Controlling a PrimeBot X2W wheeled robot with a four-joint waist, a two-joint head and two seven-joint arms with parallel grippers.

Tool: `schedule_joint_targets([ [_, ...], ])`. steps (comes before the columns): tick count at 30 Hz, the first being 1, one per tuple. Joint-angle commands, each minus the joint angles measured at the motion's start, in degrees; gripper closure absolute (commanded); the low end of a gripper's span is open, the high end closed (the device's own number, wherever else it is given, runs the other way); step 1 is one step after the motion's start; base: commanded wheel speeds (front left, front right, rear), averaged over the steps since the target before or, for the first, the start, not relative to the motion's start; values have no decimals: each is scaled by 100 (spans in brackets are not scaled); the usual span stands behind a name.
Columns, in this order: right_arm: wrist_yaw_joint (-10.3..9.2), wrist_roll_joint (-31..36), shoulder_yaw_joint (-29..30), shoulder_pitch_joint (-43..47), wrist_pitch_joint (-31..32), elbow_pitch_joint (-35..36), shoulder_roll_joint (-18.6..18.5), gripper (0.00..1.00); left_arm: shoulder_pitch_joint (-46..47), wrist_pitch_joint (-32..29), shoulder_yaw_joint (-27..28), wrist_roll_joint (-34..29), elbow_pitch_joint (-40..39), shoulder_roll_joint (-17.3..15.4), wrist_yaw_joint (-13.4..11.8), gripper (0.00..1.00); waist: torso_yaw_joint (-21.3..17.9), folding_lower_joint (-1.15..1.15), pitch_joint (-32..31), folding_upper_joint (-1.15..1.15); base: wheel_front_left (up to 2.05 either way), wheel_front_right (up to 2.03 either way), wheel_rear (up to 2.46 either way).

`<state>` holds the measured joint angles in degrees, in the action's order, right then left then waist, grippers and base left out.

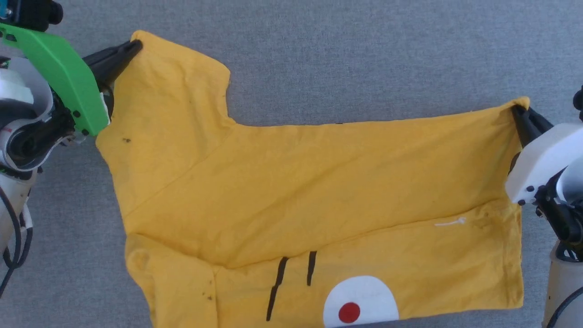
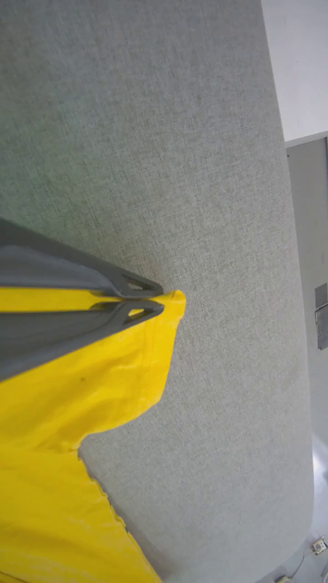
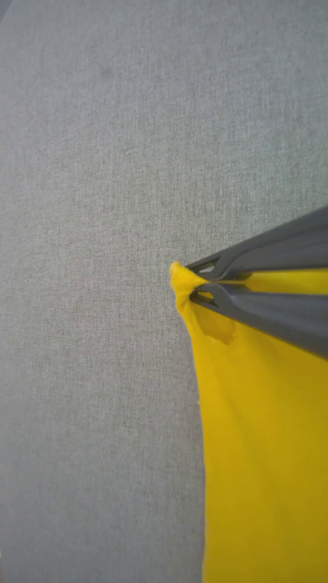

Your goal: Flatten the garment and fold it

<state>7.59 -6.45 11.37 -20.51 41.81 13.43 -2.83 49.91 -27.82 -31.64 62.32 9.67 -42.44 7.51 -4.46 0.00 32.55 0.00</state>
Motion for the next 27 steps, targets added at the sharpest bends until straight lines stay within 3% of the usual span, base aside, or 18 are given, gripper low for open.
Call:
schedule_joint_targets([
  [1, -10, 88, 22, -84, -126, -3, -5, 100, -91, 149, 2, 60, -39, -46, -3, 100, 57, 0, -207, 0, 0, 0, 0],
  [13, -10, -89, 208, 426, -611, -13, -5, 100, -775, 1324, 7, 602, -638, -335, -2, 100, 296, 0, -1026, 0, 0, 0, 0],
  [27, -10, -1098, 490, 1820, -553, 485, -5, 100, -2752, 2326, 312, 1197, -2156, -1278, -115, 100, 462, 0, -1835, 0, 0, 0, 0],
])
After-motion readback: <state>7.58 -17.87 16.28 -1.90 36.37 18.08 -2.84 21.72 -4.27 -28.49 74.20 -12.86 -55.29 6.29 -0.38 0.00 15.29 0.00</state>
